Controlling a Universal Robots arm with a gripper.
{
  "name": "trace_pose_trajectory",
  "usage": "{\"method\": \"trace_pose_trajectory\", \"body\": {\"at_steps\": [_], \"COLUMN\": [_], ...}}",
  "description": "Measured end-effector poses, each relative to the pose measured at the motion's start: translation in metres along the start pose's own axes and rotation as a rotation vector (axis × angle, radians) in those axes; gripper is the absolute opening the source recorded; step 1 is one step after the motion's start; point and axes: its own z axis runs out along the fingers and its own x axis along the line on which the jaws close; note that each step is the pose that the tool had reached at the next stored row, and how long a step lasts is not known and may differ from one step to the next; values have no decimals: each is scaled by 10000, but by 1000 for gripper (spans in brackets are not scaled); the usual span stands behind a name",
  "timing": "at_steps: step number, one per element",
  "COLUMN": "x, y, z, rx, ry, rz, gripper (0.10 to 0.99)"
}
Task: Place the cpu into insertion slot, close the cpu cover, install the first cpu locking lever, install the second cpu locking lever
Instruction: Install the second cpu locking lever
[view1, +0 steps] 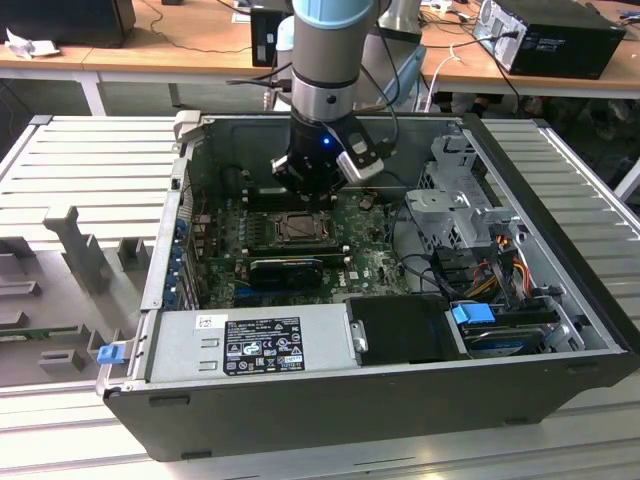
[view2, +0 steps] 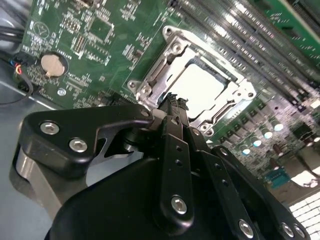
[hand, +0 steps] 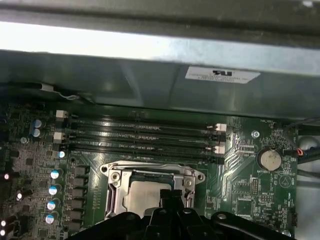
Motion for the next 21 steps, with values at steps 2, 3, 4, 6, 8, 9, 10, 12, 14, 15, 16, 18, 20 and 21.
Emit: {"method": "trace_pose_trajectory", "body": {"at_steps": [2, 3, 4, 6, 8, 9, 10, 12, 14, 15, 16, 18, 20, 21], "x": [2, 4, 5, 6, 7, 7, 7, 9, 13, 17, 23, 26, 30, 33], "y": [-36, -57, -68, -86, -90, -91, -91, -124, -173, -217, -280, -325, -363, -388], "z": [-3, -4, -5, -6, -24, -41, -57, -74, -77, -81, -86, -89, -92, -94], "rx": [-1, -1, 0, -1, 0, 0, 0, -1, -1, 0, -10, -183, -327, -333], "ry": [0, 0, 0, -1, 0, 0, 0, 0, 0, 0, -1, -14, -26, -25], "rz": [-1, 0, -1, -1, -1, -1, -1, -1, 0, 0, -1, -2, 0, 0], "gripper": [106, 106, 106, 106, 106, 106, 106, 106, 106, 106, 106, 106, 106, 106]}}
